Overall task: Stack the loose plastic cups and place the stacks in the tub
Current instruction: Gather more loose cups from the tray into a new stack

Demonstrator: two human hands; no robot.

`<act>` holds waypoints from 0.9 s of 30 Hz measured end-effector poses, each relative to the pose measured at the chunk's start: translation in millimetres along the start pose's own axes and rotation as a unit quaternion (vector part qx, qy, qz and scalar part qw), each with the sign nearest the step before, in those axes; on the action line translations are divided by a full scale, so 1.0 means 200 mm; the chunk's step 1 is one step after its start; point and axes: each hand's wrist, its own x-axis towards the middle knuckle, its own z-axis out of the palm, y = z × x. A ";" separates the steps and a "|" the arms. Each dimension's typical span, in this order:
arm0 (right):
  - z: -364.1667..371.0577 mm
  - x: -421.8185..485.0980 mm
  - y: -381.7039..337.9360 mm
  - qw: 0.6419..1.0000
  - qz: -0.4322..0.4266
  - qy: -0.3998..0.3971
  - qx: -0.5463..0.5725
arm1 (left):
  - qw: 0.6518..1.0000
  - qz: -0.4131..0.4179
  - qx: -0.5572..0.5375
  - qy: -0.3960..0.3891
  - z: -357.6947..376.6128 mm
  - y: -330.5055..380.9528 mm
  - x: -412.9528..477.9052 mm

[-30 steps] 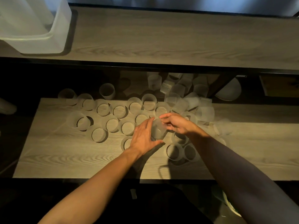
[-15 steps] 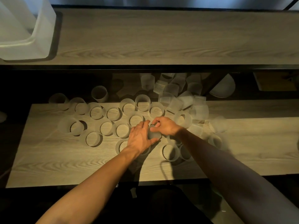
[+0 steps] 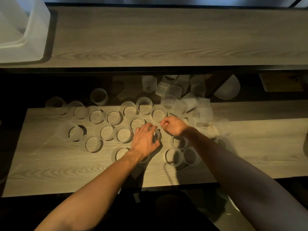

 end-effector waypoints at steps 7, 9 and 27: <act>-0.17 -0.05 0.01 0.932 -0.010 -0.204 -0.300 | 0.999 0.025 0.007 -0.037 0.05 0.03 0.03; -0.13 -0.06 0.02 0.902 -0.032 -0.168 -0.396 | 0.999 0.039 -0.007 -0.020 0.04 0.05 0.00; -0.08 0.03 0.03 0.995 0.013 -0.091 -0.049 | 0.996 0.055 -0.075 0.001 0.01 0.04 -0.04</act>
